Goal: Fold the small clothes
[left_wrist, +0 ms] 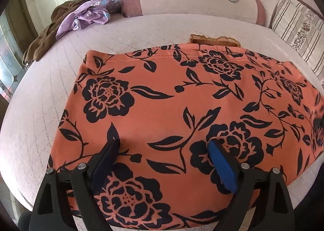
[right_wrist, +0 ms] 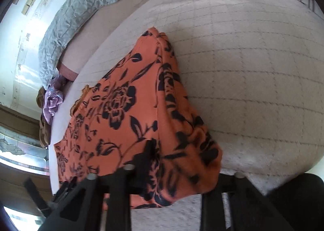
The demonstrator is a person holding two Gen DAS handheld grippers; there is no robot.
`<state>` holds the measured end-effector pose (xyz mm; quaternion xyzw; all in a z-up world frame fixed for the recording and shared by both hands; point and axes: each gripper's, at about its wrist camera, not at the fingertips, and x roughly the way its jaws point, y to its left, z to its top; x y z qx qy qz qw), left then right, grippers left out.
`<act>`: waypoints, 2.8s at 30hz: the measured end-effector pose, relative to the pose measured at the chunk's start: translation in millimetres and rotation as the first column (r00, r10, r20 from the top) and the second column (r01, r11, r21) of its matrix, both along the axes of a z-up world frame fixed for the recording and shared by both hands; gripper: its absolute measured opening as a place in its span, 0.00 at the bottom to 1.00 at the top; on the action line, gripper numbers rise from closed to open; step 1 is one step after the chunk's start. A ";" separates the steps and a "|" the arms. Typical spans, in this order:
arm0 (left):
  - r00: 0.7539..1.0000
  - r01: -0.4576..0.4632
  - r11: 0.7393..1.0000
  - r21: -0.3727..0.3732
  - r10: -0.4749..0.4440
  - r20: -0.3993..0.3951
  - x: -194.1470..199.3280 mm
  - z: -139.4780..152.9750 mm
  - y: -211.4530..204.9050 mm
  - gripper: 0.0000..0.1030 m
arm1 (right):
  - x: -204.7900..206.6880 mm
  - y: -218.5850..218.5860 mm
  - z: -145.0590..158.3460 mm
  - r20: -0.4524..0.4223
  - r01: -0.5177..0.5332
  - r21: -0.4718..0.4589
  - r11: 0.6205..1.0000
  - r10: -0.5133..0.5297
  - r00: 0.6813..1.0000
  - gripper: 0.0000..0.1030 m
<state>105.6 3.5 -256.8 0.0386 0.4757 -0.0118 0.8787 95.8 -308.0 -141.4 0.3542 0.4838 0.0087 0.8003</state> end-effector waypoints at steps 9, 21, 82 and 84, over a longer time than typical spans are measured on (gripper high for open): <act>0.961 -0.214 0.935 -0.282 0.253 0.110 -41.7 60.9 113.5 0.88 | 16.9 160.9 162.9 0.348 -0.241 -0.355 0.903 0.367 0.863 0.16; 0.990 -0.135 0.792 -0.595 0.135 -0.046 -7.0 52.8 117.4 0.87 | 20.5 282.4 57.0 0.187 -0.599 -0.261 0.757 0.648 0.738 0.24; 0.990 -0.141 0.959 -0.244 0.131 -0.058 12.9 41.9 129.2 0.05 | -62.3 182.3 40.6 0.258 -0.528 -0.118 0.841 0.539 0.802 0.26; 0.993 -0.119 0.959 -0.256 0.117 -0.026 11.6 63.0 127.8 0.05 | -61.9 179.6 39.0 0.257 -0.526 -0.107 0.844 0.534 0.805 0.26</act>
